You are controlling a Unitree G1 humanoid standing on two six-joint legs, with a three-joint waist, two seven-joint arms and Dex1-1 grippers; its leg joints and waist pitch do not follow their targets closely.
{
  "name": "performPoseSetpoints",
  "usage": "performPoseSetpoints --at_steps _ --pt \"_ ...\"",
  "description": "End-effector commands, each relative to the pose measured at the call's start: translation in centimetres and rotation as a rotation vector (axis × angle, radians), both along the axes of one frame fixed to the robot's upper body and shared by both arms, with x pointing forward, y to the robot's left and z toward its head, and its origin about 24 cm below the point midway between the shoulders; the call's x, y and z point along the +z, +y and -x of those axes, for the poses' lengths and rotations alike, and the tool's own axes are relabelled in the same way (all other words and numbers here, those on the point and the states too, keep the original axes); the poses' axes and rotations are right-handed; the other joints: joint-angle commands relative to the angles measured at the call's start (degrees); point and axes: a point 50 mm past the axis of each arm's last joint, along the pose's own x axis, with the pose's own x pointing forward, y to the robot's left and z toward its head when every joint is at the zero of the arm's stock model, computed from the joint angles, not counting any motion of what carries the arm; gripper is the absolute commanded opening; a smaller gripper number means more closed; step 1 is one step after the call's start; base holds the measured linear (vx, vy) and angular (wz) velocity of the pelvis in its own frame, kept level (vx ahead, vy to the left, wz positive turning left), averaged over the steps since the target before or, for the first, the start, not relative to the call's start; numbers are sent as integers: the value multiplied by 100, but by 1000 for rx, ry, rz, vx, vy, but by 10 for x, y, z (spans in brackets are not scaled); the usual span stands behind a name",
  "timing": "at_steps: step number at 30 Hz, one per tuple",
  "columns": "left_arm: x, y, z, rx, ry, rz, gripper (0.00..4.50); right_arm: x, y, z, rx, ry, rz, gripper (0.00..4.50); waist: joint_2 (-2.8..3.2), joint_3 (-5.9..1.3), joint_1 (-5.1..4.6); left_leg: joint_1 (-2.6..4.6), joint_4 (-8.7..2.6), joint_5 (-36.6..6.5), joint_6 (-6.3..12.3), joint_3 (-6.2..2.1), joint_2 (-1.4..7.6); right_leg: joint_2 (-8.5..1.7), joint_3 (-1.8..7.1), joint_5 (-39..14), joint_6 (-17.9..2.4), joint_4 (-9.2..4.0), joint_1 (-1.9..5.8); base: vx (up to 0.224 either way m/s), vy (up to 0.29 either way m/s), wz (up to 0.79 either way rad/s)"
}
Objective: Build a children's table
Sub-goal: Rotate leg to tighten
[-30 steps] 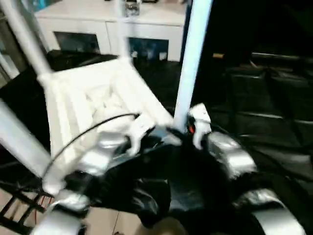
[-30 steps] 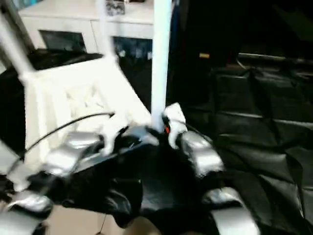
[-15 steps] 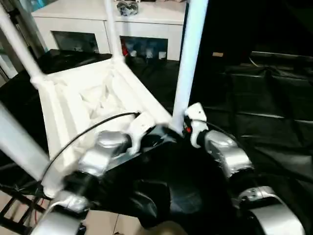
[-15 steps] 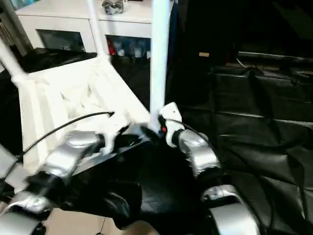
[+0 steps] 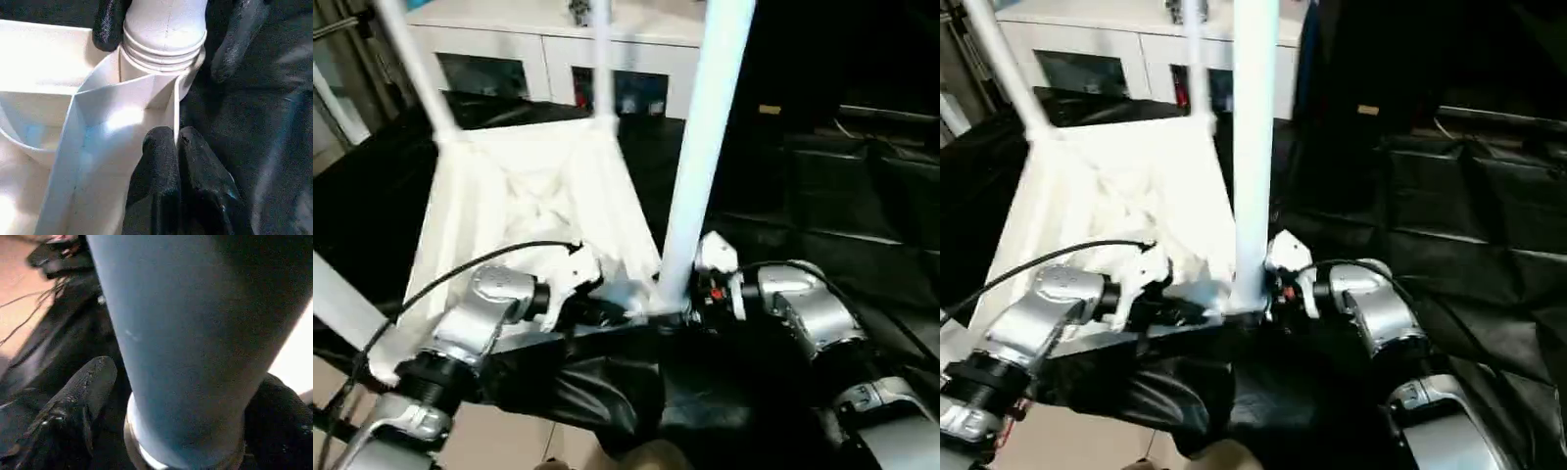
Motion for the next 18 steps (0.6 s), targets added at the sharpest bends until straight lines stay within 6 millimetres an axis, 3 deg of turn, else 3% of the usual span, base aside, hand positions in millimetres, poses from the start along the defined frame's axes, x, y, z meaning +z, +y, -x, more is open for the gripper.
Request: performPoseSetpoints --at_steps 1,11,18 --pt "10 -9 3 -88 -23 41 0 2 4 4 61 0 -5 373 -37 -347 -15 47 -384 -1092 391 61 79 -177 139 -574 -1566 -337 304 0 0 0" --pt "10 -6 7 -107 3 49 0 1 5 9 99 33 -27 290 -44 -349 -3 41 -367 -920 458 68 76 -175 134 -353 -1639 -314 308 0 0 0" --pt "6 -13 -9 51 -58 42 0 -8 8 9 9 59 -76 266 -52 -325 -4 52 -395 -1177 325 60 75 -185 148 -831 -1518 -366 299 0 0 0"
